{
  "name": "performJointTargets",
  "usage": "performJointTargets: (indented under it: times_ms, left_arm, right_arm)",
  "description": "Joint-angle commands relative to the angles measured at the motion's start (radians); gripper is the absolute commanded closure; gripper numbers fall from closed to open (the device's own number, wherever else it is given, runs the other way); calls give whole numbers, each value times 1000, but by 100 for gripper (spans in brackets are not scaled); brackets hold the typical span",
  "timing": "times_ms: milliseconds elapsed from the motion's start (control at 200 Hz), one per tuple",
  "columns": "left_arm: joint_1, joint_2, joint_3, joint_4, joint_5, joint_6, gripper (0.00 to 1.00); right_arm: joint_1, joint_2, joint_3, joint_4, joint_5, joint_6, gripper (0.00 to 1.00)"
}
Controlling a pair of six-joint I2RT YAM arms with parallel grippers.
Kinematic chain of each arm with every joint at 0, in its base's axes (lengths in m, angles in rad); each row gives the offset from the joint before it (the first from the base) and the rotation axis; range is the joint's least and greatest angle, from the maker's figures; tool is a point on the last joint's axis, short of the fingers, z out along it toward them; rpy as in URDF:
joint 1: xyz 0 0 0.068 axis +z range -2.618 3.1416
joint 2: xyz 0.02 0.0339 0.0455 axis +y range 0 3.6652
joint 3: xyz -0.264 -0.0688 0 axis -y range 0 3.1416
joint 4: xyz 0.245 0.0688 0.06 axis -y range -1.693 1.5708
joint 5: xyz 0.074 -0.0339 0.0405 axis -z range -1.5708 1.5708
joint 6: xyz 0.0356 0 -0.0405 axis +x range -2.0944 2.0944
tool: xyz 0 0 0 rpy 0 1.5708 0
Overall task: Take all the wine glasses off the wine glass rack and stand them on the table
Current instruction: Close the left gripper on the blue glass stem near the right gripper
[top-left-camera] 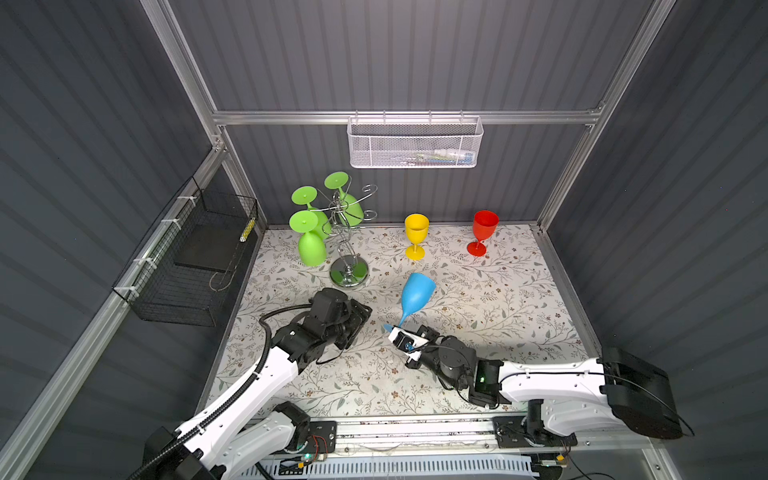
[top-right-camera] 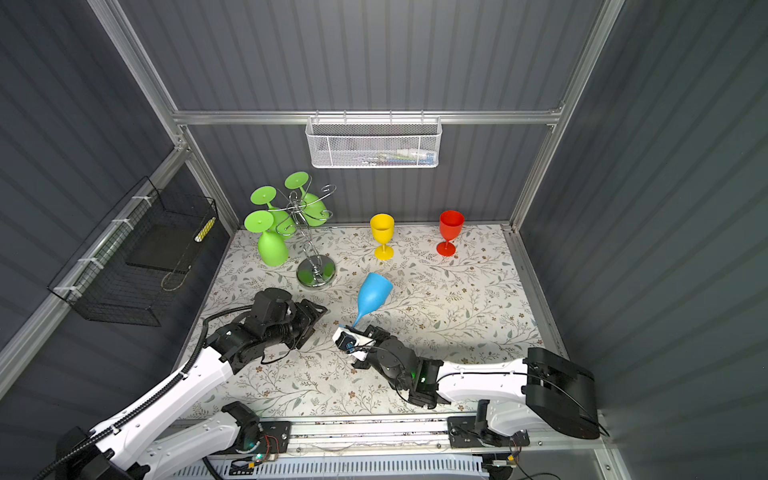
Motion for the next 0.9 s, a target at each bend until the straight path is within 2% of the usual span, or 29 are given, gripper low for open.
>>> performJointTargets:
  times_ms: [0,345,705,896]
  left_arm:
    - [-5,33,62,-47,33,-81,30]
    - [-6,157,93,36,141,-154,37]
    - [-6,192,85,87,197,-209,38]
    - [-6,213,63,136,226,-234,42]
  right_arm:
    - [13,25,-26,178,35,-77,100]
    - [51,157,-63,455,82,-228,100]
    - [80,214,-57,498,86,-258,100]
    - [80,234,-49,504,84,-264,100]
